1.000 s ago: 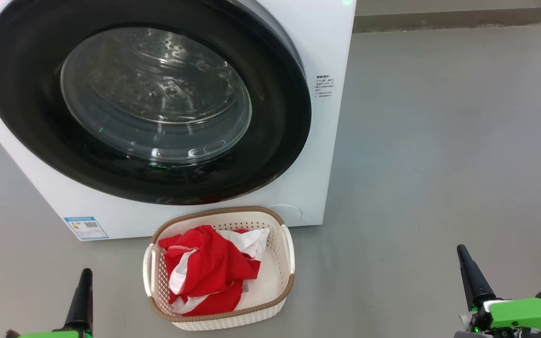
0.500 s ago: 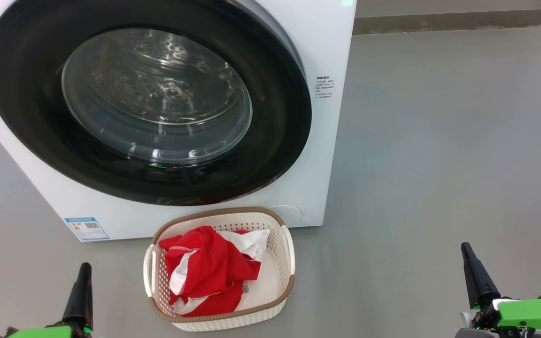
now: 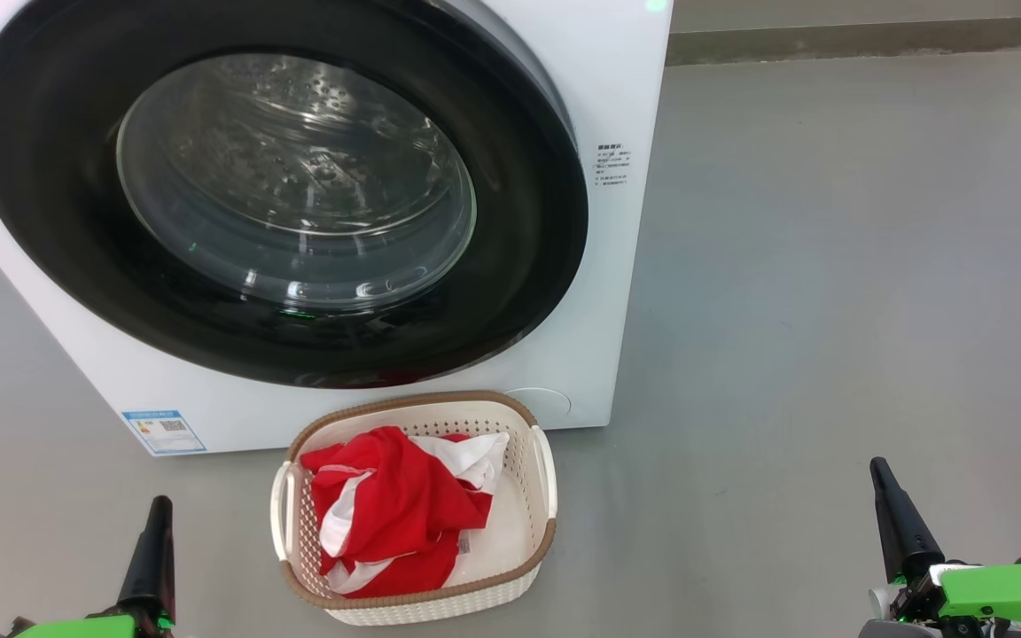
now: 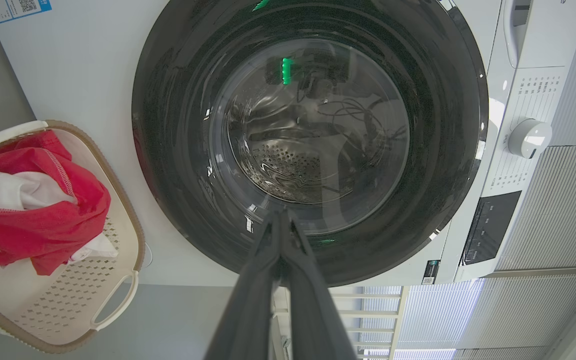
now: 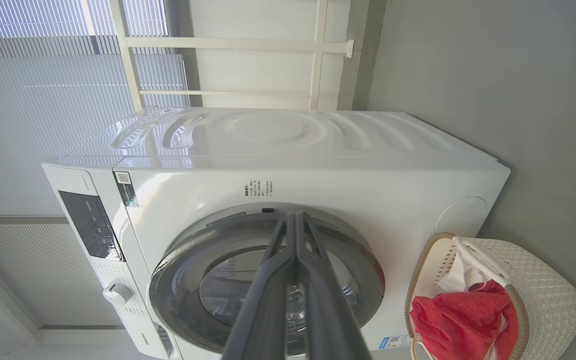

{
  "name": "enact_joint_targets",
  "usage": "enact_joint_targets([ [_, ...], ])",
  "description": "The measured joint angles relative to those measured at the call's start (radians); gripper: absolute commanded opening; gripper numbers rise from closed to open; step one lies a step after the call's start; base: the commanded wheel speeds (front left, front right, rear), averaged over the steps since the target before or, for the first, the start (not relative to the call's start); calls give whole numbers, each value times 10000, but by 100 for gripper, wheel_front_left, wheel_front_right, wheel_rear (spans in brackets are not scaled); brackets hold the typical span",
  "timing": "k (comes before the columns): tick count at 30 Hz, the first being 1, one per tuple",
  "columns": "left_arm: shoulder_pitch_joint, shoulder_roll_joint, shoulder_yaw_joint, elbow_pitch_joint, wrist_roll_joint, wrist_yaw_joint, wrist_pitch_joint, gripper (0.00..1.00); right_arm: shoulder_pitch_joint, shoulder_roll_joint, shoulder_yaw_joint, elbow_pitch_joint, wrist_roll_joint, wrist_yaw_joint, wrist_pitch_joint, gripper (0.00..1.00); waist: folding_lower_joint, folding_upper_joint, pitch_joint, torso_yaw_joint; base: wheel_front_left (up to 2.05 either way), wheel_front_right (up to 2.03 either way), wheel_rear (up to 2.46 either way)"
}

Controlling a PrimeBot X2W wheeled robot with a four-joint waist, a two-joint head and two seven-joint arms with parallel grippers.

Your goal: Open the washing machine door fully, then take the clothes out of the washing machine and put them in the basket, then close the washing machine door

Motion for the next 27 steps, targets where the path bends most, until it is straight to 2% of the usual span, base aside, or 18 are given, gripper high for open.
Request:
enact_joint_targets([
  [27,0,-2,10,2,0,0,2,0,-1,0,0,0,0,0,0,0,0,0,0,0,0,0,0],
])
